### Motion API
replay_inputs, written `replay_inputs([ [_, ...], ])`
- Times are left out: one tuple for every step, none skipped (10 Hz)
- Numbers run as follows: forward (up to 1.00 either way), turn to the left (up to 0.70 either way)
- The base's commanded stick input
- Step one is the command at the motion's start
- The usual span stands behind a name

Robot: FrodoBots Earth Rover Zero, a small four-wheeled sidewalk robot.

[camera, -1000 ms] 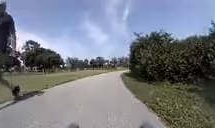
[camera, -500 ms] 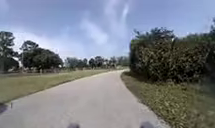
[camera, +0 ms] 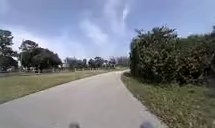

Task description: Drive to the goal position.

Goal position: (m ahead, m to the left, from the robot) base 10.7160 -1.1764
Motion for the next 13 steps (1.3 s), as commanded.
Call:
replay_inputs([
  [0.70, 0.14],
  [0.70, 0.14],
  [0.70, 0.14],
  [0.70, 0.05],
  [0.70, 0.00],
  [0.70, 0.00],
  [0.70, 0.00],
  [0.70, 0.00],
  [0.70, 0.00],
  [0.70, 0.00],
  [0.70, 0.00],
  [0.70, 0.00],
  [0.70, 0.00],
])
